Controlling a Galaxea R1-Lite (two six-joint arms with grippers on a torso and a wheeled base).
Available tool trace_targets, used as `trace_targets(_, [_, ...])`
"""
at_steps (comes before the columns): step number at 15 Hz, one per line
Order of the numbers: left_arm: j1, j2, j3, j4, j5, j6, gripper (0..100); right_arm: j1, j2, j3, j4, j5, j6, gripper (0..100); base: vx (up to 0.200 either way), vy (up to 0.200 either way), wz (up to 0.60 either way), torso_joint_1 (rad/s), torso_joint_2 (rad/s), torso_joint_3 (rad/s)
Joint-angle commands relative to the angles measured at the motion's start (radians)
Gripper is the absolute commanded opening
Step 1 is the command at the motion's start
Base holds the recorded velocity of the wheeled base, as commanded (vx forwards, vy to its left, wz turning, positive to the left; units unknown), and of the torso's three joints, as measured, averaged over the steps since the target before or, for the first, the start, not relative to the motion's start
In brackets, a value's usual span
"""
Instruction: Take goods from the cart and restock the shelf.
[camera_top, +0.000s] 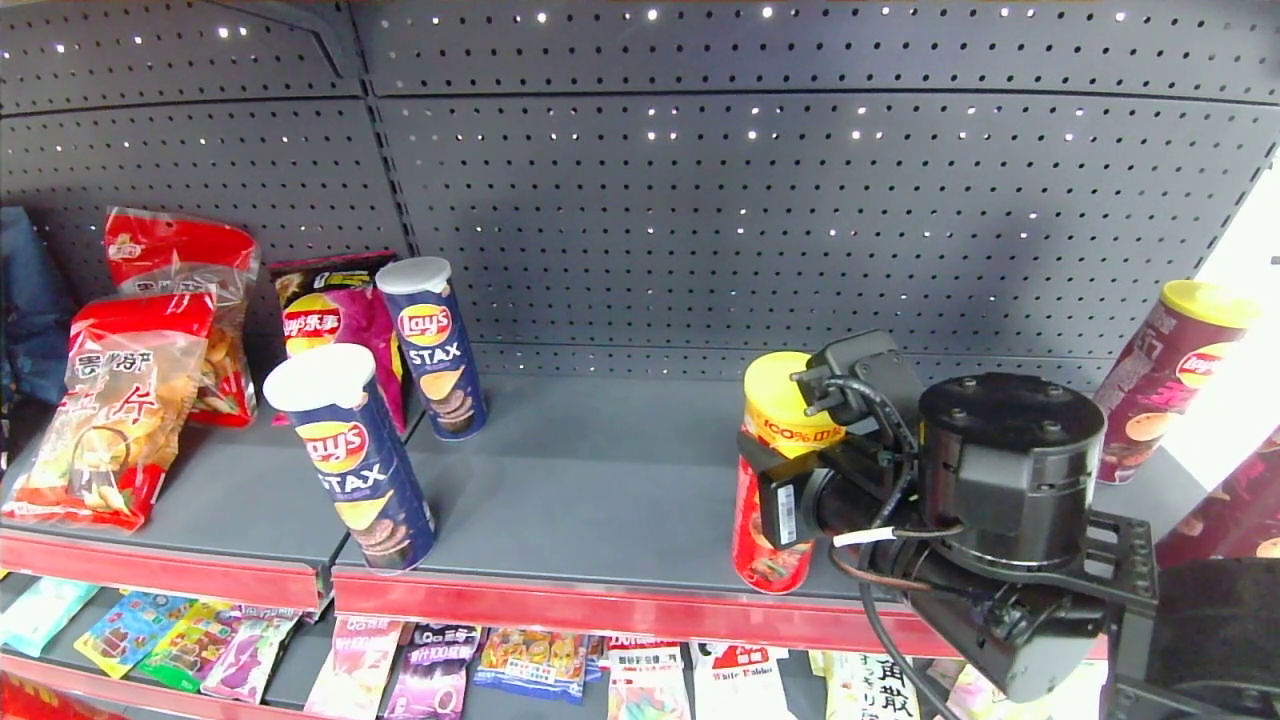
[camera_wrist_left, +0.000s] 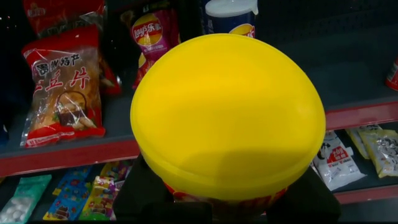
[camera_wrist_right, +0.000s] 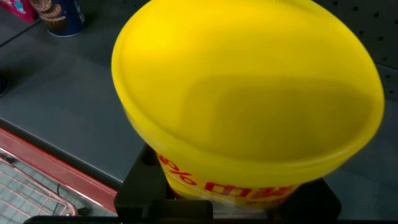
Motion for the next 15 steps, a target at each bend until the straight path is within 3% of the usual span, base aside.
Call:
trace_targets(1, [0.0,-0.001,0.0,0.0,0.0,0.0,0,0.0,0.001,0.0,0.001,0.001,0.0,0,0.0,0.0,0.0,0.0,0.0,0.0])
trace_targets(3, [0.0,-0.001,0.005,0.0,0.0,0.0,0,0.0,0.001,0.002,0.001,-0.002,0.0,0,0.0,0.0,0.0,0.0,0.0,0.0])
trace_targets(4, [0.0,-0.001,0.006,0.0,0.0,0.0,0,0.001,0.003,0.002,0.001,-0.013,0.0,100,0.0,0.0,0.0,0.0,0.0,0.0])
trace_targets(11, [0.0,-0.002,0.006,0.0,0.0,0.0,0,0.003,-0.016,0.009,0.0,-0.018,0.003,100,0.0,0.0,0.0,0.0,0.0,0.0])
trace_targets(15, [0.0,-0.001,0.008,0.0,-0.002,0.0,0,0.003,-0.092,0.103,0.001,-0.018,0.013,100,0.0,0.0,0.0,0.0,0.0,0.0])
